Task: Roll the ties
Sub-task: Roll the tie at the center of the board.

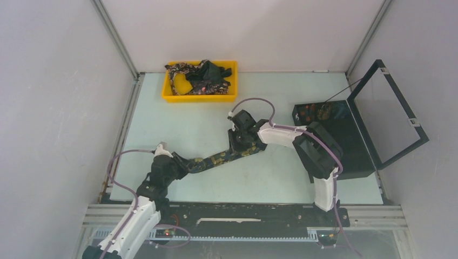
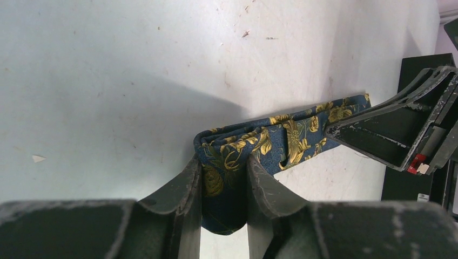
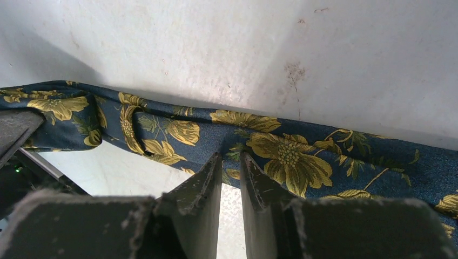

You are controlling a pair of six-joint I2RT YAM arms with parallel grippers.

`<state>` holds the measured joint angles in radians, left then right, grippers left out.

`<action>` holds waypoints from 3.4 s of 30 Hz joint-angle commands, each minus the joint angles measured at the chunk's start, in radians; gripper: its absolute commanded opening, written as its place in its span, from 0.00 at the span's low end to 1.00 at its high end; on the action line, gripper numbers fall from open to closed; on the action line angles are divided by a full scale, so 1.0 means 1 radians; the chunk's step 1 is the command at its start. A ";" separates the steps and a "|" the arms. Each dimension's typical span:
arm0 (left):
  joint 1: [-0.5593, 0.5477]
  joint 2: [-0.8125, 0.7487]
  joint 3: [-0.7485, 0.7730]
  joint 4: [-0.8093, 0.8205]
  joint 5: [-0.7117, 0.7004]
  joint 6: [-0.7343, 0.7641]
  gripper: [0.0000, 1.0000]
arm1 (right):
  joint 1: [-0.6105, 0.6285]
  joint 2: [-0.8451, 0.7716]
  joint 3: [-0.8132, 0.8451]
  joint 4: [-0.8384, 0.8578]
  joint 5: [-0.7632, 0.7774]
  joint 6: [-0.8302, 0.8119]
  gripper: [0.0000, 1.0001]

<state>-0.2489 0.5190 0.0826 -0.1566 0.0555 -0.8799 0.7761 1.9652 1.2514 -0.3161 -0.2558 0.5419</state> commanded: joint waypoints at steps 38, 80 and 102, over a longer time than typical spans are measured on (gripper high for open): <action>-0.158 0.223 0.335 -0.351 -0.232 0.132 0.00 | 0.115 -0.041 0.080 0.144 -0.129 0.028 0.21; -0.452 0.710 0.700 -0.690 -0.505 0.183 0.00 | 0.054 -0.076 -0.001 0.171 -0.130 0.049 0.18; -0.636 1.180 0.982 -0.893 -0.655 0.110 0.00 | -0.090 -0.232 -0.156 0.108 -0.021 0.043 0.17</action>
<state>-0.8604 1.6352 1.0172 -1.0355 -0.5827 -0.7303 0.6914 1.7901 1.1034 -0.2111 -0.3054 0.6052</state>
